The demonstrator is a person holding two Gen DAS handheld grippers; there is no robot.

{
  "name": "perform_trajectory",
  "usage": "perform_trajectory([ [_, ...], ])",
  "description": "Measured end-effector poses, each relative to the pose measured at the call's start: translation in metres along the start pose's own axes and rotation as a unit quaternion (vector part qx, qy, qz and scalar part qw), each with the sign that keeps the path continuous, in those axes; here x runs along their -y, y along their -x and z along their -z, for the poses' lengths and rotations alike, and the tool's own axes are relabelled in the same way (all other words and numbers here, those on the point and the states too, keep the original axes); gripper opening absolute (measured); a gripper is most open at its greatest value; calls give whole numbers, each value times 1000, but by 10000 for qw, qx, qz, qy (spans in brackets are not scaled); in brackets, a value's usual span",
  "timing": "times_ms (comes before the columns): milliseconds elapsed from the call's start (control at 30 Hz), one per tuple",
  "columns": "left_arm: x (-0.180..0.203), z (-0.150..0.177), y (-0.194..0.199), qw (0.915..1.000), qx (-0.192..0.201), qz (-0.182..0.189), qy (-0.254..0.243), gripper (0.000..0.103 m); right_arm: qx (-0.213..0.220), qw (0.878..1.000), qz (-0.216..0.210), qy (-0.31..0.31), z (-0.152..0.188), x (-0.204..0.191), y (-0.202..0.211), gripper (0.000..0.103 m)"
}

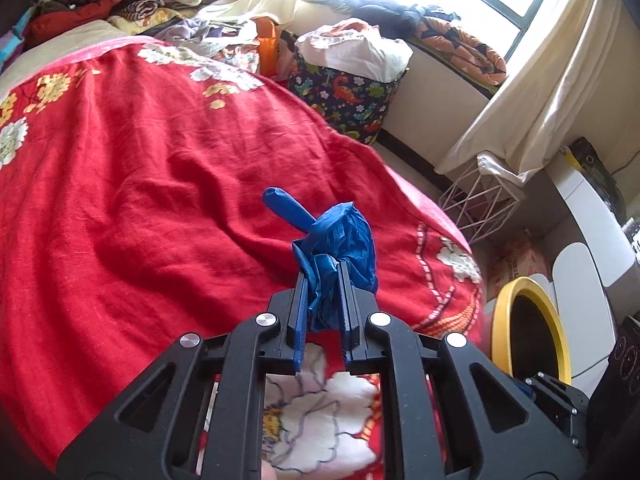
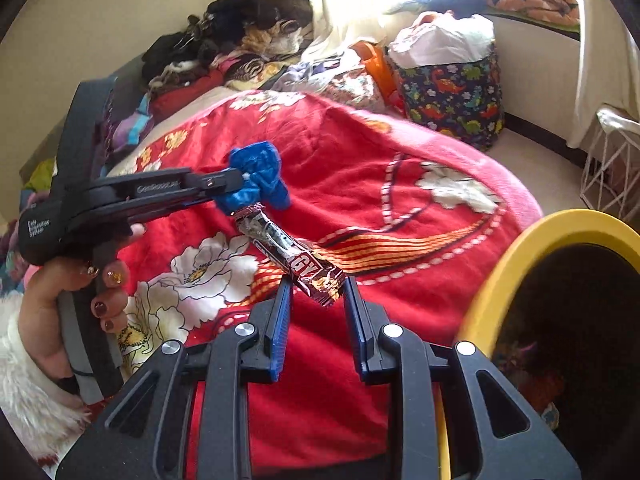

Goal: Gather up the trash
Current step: 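Grasp the blue glove with the left gripper while the right grasps the chocolate bar wrapper, then carry the blue glove and chocolate bar wrapper over the yellow bin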

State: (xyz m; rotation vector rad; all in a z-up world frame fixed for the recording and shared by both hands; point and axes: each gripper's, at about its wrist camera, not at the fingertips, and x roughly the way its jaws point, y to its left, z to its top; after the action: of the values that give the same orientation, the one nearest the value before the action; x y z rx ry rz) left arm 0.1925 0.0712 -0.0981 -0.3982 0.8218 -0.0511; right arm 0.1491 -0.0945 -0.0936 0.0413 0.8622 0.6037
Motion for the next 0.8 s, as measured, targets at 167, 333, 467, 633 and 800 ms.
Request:
perform_trajectory([
  [167,21,2,9,9997,86,211,-125,8,311,9985,156,-419,-1,27,32,25],
  [333,42,4,18,9987,145,403,-287,8,575,9950,364,-728,1,54,62,25],
  [467,56,8,24,9975,145,565,-394,8,753,9915,560,-905,2,71,81,25],
  [633,77,14,28,9958,127,724,-552,8,871,9865,831,-1111,9,90,103,25],
  [800,97,22,32,9931,86,901,-749,8,870,9814,1027,-1366,21,107,117,25],
])
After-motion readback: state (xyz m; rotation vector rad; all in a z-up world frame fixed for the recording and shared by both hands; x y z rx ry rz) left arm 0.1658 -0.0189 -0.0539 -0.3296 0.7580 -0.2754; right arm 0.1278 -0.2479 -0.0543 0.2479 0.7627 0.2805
